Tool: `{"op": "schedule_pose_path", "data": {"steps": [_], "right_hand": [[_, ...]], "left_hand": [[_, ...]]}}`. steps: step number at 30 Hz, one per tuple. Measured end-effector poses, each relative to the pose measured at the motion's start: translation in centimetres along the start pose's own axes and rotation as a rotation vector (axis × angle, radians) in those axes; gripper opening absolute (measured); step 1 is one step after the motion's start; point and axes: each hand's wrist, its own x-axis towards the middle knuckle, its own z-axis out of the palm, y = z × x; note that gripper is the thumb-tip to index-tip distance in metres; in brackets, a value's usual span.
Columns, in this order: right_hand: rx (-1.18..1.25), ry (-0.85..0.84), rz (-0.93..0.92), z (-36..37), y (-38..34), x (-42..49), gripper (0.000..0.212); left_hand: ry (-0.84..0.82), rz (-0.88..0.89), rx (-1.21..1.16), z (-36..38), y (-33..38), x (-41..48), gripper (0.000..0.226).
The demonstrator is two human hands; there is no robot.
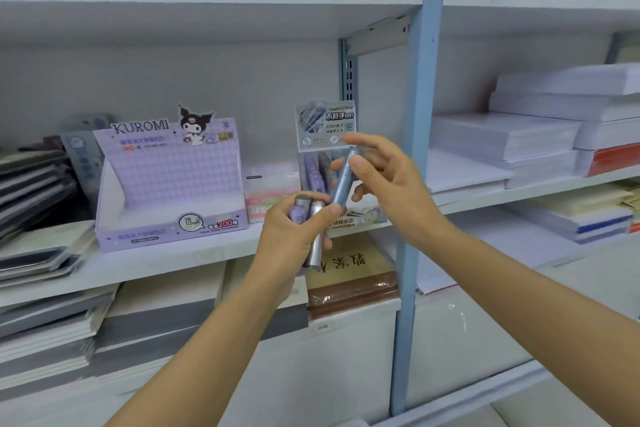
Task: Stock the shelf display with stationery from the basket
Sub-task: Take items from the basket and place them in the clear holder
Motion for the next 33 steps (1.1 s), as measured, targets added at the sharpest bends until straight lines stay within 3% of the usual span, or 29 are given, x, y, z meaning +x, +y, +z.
{"op": "schedule_pose_path", "data": {"steps": [4,9,16,24,27,33], "right_hand": [[-0.02,0.126,-0.018,-1.9,0.4,3.0,0.021],[-0.192,0.229,0.019,-4.0,3.5,6.9,0.013],[-0.41,0.104,0.113,-3.6,8.5,8.9,0.017],[-0.463,-0.118,0.174,-4.4,9.1,10.9,0.015],[-0.481,-0.069,0.156,-4.1,9.5,10.7,0.021],[-0.665,0.018,0.013,-3.8,10.5,10.2,0.01]], "left_hand": [[-0.061,0.007,-0.074,-0.3,0.9,1.7,0.01],[0.041,0.054,-0.044,-1.1,1.3,4.3,0.003],[0.063,0.025,-0.03,-1.4,0.5,6.2,0.008],[0.057,0.024,-0.059,-1.7,-0.1,7.5,0.009],[0.055,0.026,-0.066,-1.6,-0.2,7.6,0.016],[0.075,0.04,-0.082,-1.6,-0.3,7.6,0.018]]}}
